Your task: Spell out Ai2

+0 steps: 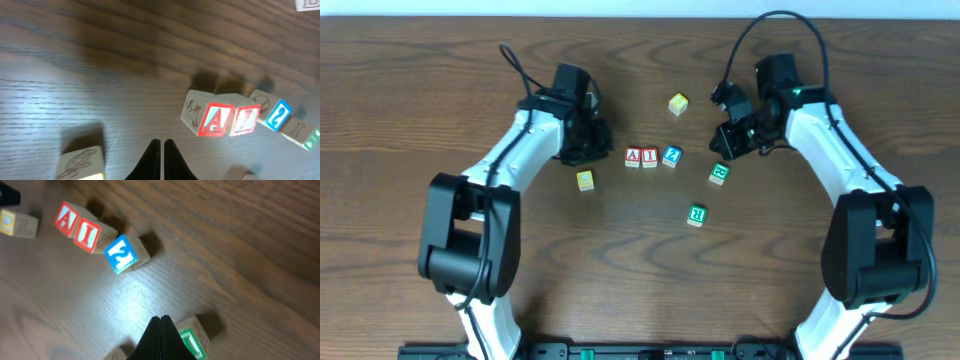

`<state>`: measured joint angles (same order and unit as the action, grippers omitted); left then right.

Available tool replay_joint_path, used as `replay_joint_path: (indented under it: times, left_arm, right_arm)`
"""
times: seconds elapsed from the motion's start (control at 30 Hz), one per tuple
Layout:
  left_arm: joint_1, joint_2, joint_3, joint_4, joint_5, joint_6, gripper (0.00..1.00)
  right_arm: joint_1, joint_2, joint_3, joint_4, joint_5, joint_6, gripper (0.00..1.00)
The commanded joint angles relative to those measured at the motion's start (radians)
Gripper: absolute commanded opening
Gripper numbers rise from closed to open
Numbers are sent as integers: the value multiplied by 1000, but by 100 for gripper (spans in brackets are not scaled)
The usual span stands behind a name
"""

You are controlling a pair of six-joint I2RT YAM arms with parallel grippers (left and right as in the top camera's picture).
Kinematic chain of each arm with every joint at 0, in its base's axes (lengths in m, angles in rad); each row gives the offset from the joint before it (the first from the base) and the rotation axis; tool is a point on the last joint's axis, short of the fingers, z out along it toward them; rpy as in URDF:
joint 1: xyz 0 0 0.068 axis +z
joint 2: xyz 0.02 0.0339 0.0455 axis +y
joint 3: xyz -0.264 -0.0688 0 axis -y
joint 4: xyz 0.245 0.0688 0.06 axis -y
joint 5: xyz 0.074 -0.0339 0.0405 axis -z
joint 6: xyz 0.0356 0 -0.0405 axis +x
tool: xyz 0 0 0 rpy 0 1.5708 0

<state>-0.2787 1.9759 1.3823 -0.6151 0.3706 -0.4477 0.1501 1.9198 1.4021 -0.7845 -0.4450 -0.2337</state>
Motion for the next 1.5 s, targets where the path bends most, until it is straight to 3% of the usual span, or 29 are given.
replay_joint_path:
  times: [0.0,0.2,0.77,1.47]
  left_arm:
    - [-10,41,12,20,-50,-60,6]
    - [-17,68,12,35,-120,-117,6]
    - [-18,81,12,142,-108,-117,5]
    - [-56,82,11,140,-85,-118,6]
  right_arm:
    - [41,6,-27,35,43,75,1]
    - [102,56,-29,57,130,111,1]
    - [158,126,-29,144,161,151,1]
    - [185,128,-29,190,156,158,1]
